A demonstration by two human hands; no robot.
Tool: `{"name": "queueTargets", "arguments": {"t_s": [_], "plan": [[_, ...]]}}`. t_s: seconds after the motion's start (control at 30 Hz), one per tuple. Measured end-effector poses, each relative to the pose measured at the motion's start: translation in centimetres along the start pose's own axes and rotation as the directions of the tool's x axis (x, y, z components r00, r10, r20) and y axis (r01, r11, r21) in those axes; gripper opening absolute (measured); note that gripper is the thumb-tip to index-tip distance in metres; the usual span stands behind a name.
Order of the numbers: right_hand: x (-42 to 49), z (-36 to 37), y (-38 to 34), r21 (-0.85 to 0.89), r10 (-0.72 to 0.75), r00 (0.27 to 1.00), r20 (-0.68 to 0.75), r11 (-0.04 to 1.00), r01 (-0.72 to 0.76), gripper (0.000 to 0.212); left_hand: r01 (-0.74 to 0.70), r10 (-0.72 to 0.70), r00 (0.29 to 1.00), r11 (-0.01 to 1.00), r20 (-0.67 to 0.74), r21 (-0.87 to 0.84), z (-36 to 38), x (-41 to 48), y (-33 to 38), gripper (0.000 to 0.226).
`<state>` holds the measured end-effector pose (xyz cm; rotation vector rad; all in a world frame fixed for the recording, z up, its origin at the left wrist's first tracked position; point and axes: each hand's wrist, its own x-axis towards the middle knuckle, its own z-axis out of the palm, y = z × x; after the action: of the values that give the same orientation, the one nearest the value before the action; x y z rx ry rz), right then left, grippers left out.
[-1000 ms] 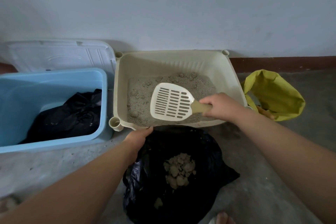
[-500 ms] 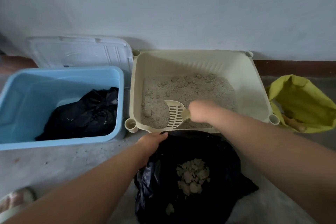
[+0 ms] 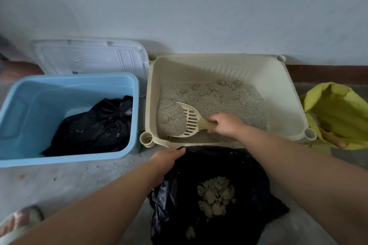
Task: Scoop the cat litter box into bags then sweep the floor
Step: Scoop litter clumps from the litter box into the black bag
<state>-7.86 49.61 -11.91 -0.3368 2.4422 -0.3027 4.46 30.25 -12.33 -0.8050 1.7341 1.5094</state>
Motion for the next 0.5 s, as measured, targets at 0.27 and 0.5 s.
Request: {"name": "queueTargets", "arguments": {"t_s": [0.27,0.5], "plan": [[-0.6,0.8,1.0,0.284,-0.015,1.0,0.017,0.959,0.01,0.062,-0.012,0.011,1.0,1.0,-0.018,-0.027,0.1,-0.5,0.6,0.041],[-1.8,0.9,0.8,0.318,-0.035,0.999,-0.01,0.947,0.037,0.058,0.009,-0.009,1.0,0.998,0.002,-0.055,0.3,-0.4,0.3,0.031]]}}
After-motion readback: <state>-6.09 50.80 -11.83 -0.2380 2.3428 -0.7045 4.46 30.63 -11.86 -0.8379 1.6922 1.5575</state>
